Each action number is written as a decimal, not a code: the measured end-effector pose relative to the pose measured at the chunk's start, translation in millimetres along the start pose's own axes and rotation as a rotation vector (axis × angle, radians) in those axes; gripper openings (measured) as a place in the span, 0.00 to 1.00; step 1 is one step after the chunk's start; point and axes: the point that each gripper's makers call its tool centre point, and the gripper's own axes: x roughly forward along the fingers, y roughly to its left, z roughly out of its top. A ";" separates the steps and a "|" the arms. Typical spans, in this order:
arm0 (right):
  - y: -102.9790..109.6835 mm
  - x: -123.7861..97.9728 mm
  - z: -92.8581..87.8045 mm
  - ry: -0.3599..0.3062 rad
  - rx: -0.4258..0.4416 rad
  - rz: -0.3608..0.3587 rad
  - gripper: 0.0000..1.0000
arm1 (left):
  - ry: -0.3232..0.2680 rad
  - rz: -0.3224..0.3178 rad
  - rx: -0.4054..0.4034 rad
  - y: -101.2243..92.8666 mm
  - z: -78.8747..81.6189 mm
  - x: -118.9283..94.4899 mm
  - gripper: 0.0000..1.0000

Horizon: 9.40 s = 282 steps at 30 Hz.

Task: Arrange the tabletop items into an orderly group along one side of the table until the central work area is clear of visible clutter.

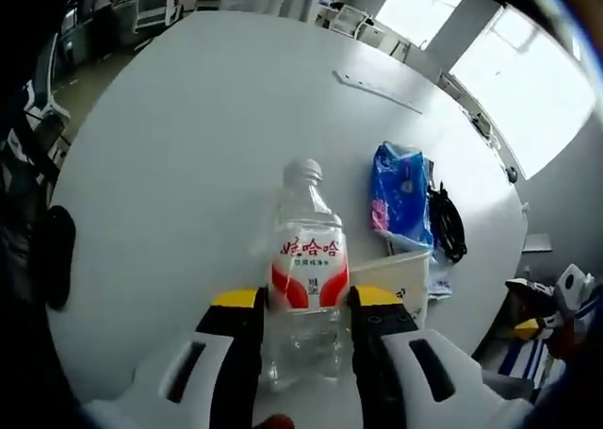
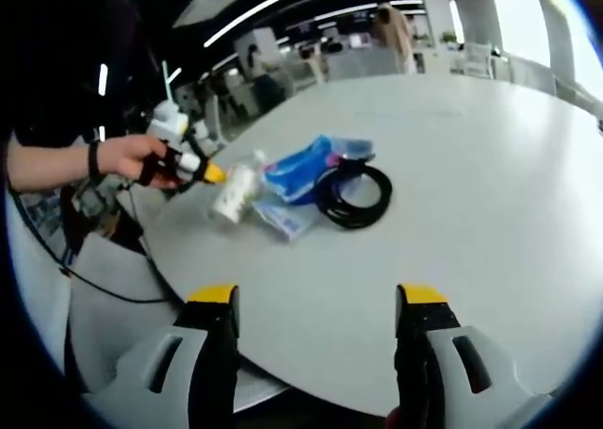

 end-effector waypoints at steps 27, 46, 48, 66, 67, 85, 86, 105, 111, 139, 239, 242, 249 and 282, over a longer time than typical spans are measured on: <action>17.2 8.0 -0.2 0.011 -0.030 0.047 0.66 | 0.042 0.056 -0.034 32.4 -30.3 -25.2 0.37; 14.0 3.7 -3.1 0.024 -0.027 0.048 0.66 | 0.104 0.079 0.061 28.8 -8.6 6.1 0.47; 12.3 2.5 -3.4 0.024 -0.022 0.044 0.66 | 0.122 0.082 0.059 30.4 -9.3 9.8 0.48; 10.7 9.0 6.6 0.014 -0.029 0.048 0.67 | -0.014 0.108 0.003 34.3 6.5 -4.8 0.39; 11.1 9.4 7.4 0.012 -0.030 0.051 0.67 | -0.005 0.113 0.000 35.5 4.1 -7.8 0.39; 15.2 11.2 6.8 0.004 -0.037 0.076 0.67 | -0.209 0.164 0.080 32.1 13.1 -50.6 0.39; 15.6 10.9 6.2 0.005 -0.039 0.077 0.67 | -0.221 0.159 0.087 30.9 13.2 -52.0 0.39; 16.9 6.2 -0.7 0.005 -0.036 0.082 0.66 | -0.346 0.159 0.211 23.9 -5.6 -81.3 0.39; 18.2 5.2 -4.9 0.007 -0.032 0.084 0.66 | -0.373 0.178 0.219 25.1 -10.9 -87.5 0.39; 22.2 4.9 -6.7 0.014 -0.042 0.092 0.65 | -0.397 0.227 0.255 19.9 -31.5 -92.2 0.39; 1.5 16.7 4.7 0.073 -0.042 0.065 0.65 | -0.541 0.403 0.066 58.0 126.0 -21.5 0.38; 3.4 16.3 4.7 0.070 -0.040 0.067 0.65 | -0.540 0.409 0.040 57.0 124.9 -21.4 0.38; 1.9 12.0 2.9 0.064 -0.038 0.063 0.65 | -0.523 0.379 -0.004 55.3 123.2 -19.2 0.38; 7.0 11.8 1.8 0.022 -0.022 0.079 0.65 | -0.519 0.226 -0.170 38.8 54.7 -55.5 0.42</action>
